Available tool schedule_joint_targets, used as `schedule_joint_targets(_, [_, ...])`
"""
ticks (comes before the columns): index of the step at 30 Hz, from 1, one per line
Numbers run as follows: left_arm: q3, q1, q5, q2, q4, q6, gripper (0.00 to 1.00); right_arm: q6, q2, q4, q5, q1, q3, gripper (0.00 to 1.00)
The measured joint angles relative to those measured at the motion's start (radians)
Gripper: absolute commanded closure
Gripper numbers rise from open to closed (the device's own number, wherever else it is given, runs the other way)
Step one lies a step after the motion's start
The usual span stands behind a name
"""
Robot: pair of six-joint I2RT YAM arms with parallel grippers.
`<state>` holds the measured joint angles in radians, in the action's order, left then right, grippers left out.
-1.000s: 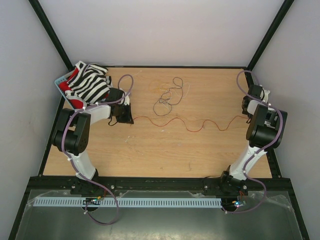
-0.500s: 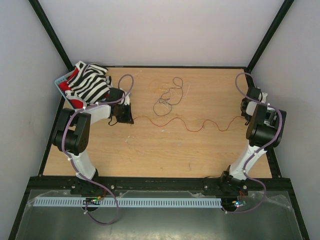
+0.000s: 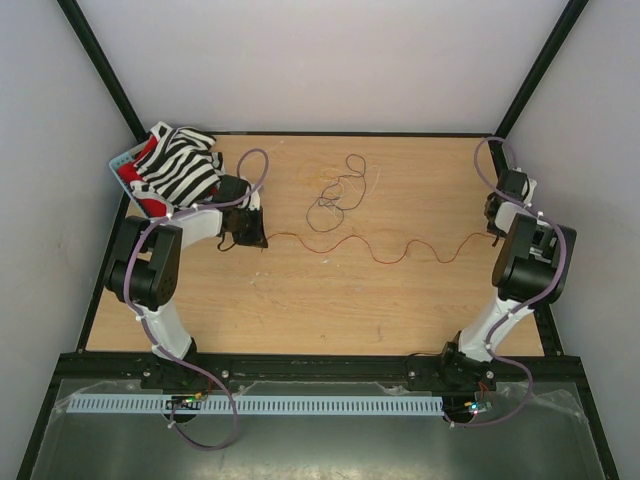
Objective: Zip-tie the wires
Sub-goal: Straighten the cable at the center of the board, then untie the cable at the center of the board.
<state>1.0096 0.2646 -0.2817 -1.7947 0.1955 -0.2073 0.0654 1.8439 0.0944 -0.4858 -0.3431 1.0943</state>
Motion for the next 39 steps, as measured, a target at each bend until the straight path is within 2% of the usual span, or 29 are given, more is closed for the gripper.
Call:
schedule_joint_targets(3, [0.005, 0.002, 0.000, -0.001, 0.006, 0.000, 0.83, 0.019, -0.038, 0.008, 0.091, 0.000, 0.000, 0.49])
schedule_joint_targets(7, [0.011, 0.008, -0.002, -0.002, 0.012, -0.001, 0.70, 0.050, -0.095, 0.007, 0.222, 0.000, 0.000, 0.45])
schedule_joint_targets(16, [0.022, 0.018, -0.005, 0.002, 0.023, -0.003, 0.51, 0.087, -0.141, 0.005, 0.417, 0.000, -0.002, 0.33])
schedule_joint_targets(22, [0.020, 0.019, 0.014, 0.019, 0.045, 0.000, 0.44, 0.101, -0.187, -0.006, 0.505, 0.026, -0.021, 0.28])
schedule_joint_targets(26, [0.004, 0.004, 0.041, 0.050, 0.081, 0.004, 0.39, 0.109, -0.211, -0.015, 0.533, 0.091, -0.022, 0.24])
schedule_joint_targets(30, [-0.010, -0.014, 0.056, 0.120, 0.138, 0.006, 0.29, 0.120, -0.221, -0.031, 0.570, 0.185, -0.022, 0.17])
schedule_joint_targets(36, [0.011, -0.024, 0.038, 0.320, 0.154, 0.022, 0.04, 0.175, -0.209, -0.108, 0.639, 0.301, -0.030, 0.12])
schedule_joint_targets(39, [0.027, -0.024, 0.023, 0.417, 0.136, 0.024, 0.01, 0.227, -0.157, -0.182, 0.674, 0.341, -0.027, 0.12])
